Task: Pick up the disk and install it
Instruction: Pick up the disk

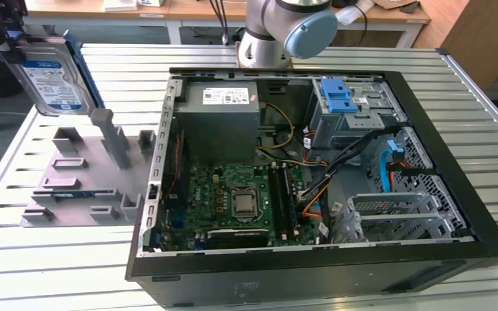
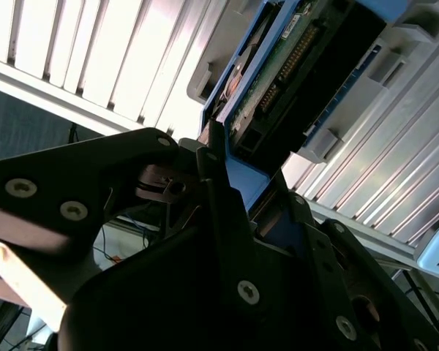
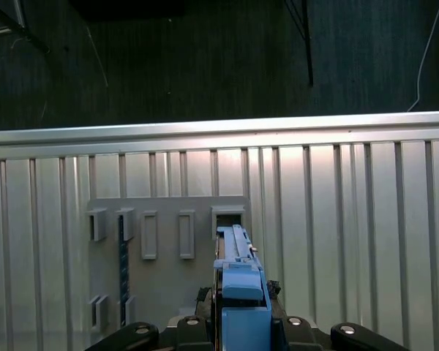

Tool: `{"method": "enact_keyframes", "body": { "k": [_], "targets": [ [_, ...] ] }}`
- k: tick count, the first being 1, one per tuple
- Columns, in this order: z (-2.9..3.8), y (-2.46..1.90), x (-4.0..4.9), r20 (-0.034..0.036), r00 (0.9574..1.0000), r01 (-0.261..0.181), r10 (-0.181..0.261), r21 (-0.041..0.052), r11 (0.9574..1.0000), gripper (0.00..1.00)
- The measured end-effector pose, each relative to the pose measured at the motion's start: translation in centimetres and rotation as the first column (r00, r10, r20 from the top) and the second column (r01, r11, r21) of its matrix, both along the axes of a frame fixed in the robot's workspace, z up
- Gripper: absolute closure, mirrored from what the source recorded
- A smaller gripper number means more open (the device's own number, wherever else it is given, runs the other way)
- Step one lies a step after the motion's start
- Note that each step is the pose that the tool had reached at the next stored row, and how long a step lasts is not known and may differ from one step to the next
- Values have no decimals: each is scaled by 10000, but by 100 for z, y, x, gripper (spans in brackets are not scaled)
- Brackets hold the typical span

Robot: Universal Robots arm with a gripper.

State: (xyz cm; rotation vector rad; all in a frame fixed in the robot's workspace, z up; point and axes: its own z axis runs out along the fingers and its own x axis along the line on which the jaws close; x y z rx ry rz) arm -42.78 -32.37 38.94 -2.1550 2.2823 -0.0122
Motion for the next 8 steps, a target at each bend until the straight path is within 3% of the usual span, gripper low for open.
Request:
{"method": "enact_keyframes", "body": {
  "k": [8],
  "targets": [
    [54,0,0,0,10000,0,0,0,10000,64]
  ]
}}
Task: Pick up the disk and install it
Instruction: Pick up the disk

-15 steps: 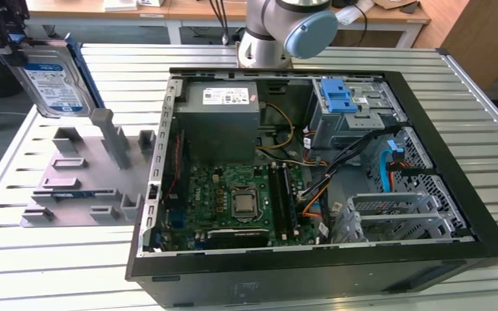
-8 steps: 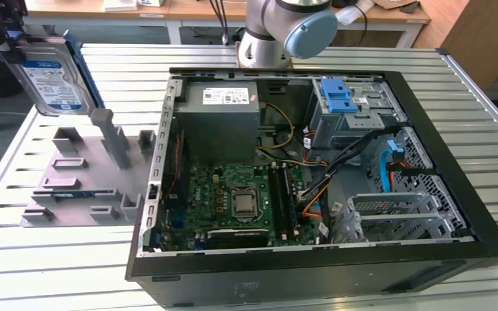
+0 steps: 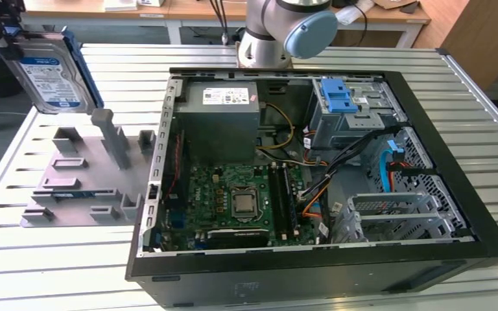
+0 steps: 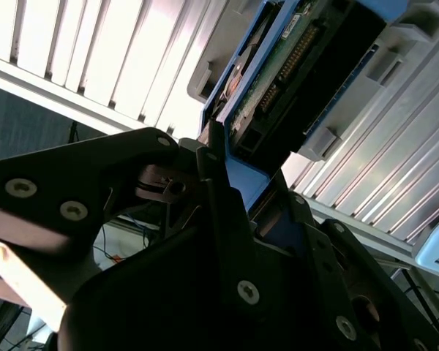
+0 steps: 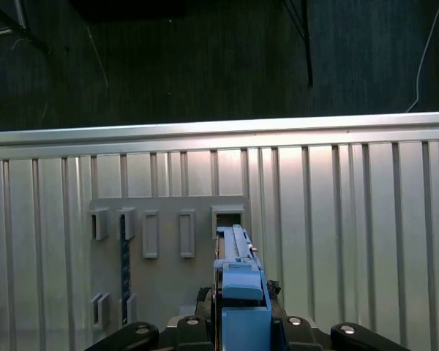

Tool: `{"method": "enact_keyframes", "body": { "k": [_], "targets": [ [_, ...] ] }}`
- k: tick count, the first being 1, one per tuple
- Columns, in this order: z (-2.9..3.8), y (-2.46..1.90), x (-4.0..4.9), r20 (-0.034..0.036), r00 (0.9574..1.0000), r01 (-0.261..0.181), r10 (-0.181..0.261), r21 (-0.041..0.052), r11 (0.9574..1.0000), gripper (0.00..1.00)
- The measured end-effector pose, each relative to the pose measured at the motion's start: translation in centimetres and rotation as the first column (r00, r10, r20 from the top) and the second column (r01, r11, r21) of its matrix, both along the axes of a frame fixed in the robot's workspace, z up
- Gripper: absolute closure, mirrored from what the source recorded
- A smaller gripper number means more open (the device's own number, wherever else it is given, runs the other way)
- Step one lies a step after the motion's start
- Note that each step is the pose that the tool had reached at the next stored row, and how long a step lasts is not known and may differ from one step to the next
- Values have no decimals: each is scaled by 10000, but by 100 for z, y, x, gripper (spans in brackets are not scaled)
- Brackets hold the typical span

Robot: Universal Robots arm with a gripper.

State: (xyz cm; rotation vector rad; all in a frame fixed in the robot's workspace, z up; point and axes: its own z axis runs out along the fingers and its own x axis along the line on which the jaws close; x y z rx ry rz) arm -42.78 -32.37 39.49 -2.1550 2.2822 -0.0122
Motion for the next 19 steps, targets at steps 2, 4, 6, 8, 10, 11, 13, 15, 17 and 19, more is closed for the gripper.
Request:
{"method": "enact_keyframes", "body": {
  "k": [2,4,6,8,10,11,13,15,17,19],
  "targets": [
    [14,0,0,-1,10000,0,0,0,10000,64],
    [29,0,0,-1,10000,0,0,0,10000,64],
    [45,0,0,0,10000,0,0,0,10000,64],
    [64,0,0,-1,10000,0,0,0,10000,64],
    [84,0,0,0,10000,0,0,0,10000,64],
    [93,0,0,0,10000,0,0,0,10000,64],
    [110,0,0,0,10000,0,0,0,10000,64],
    [129,0,0,-1,10000,0,0,-1,10000,64],
    [146,0,0,-1,10000,-1,1,0,10000,64],
    [165,0,0,-2,10000,0,0,0,10000,64]
  ]
}}
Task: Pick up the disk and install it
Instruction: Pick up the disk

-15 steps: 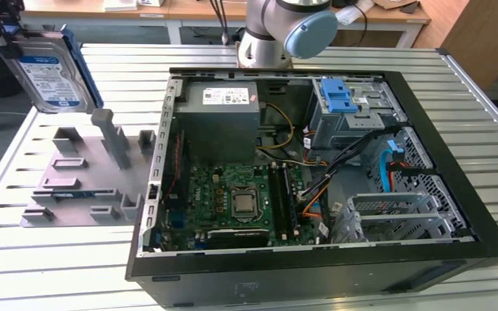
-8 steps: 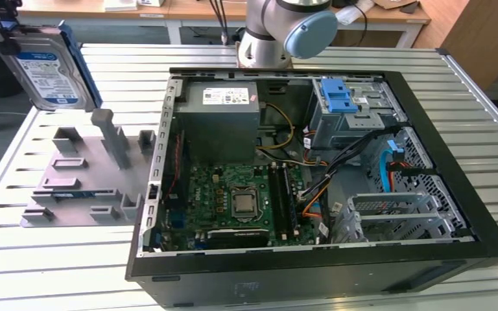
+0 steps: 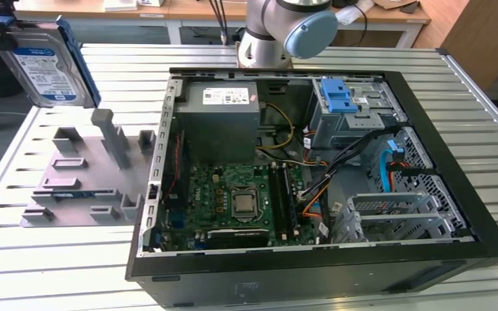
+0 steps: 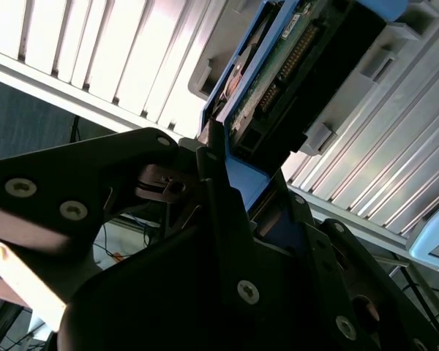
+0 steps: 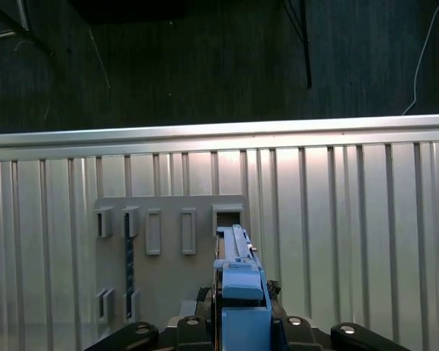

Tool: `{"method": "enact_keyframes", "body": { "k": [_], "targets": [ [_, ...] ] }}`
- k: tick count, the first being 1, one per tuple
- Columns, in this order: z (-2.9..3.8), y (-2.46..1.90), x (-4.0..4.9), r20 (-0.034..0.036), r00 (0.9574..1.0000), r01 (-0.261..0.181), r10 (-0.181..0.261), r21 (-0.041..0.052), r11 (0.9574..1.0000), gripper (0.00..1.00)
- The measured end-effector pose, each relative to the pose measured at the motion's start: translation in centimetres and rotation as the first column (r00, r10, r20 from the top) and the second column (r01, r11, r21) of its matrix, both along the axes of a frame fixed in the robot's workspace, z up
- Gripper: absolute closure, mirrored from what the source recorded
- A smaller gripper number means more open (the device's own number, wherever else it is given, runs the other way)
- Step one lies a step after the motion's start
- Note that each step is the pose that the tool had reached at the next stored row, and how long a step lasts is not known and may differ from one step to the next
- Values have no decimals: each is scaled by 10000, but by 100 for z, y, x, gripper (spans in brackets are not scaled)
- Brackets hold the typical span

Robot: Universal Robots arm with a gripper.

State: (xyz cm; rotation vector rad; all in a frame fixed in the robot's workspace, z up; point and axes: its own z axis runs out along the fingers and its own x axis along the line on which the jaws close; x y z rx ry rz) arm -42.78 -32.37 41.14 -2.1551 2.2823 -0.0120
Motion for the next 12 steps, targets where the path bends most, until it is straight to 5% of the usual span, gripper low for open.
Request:
{"method": "enact_keyframes", "body": {
  "k": [12],
  "targets": [
    [105,0,0,1,10000,0,0,0,10000,64]
  ]
}}
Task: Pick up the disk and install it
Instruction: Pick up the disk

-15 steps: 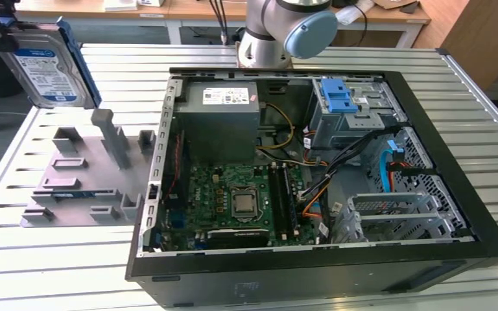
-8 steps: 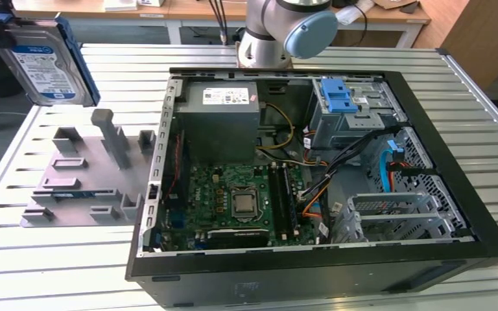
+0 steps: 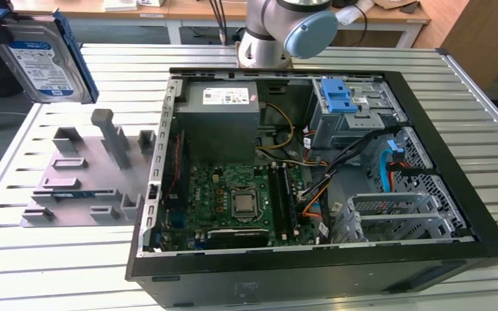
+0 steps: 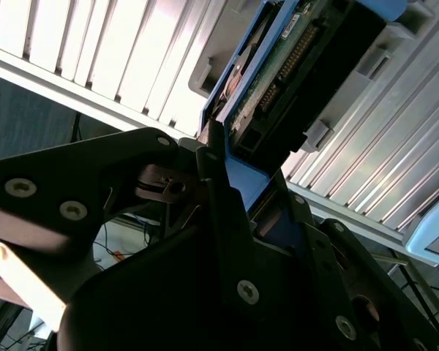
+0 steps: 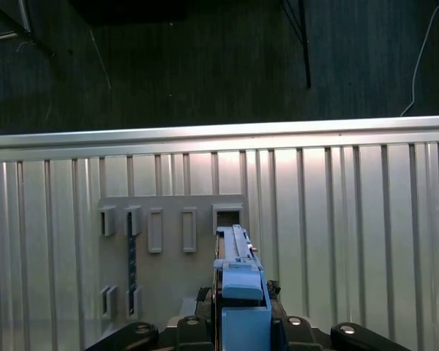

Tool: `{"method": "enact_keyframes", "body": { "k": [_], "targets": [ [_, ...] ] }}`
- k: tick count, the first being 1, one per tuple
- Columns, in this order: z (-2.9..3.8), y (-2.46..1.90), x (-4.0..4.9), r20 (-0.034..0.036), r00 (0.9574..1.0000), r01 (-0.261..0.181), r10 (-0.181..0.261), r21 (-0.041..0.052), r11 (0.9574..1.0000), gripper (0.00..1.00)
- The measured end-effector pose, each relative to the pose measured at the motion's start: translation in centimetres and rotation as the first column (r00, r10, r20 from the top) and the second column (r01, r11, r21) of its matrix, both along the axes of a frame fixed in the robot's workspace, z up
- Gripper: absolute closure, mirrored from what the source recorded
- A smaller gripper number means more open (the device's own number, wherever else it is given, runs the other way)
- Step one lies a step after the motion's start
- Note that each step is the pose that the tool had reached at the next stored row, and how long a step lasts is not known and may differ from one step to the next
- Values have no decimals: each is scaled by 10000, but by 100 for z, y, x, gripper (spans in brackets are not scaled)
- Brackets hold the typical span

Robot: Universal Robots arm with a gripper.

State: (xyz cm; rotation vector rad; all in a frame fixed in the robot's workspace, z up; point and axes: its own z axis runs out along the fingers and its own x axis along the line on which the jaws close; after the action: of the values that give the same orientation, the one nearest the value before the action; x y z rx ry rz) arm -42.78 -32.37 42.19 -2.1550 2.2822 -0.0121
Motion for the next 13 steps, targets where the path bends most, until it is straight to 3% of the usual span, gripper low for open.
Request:
{"method": "enact_keyframes", "body": {
  "k": [13],
  "targets": [
    [117,0,0,-1,10000,0,0,0,10000,64]
  ]
}}
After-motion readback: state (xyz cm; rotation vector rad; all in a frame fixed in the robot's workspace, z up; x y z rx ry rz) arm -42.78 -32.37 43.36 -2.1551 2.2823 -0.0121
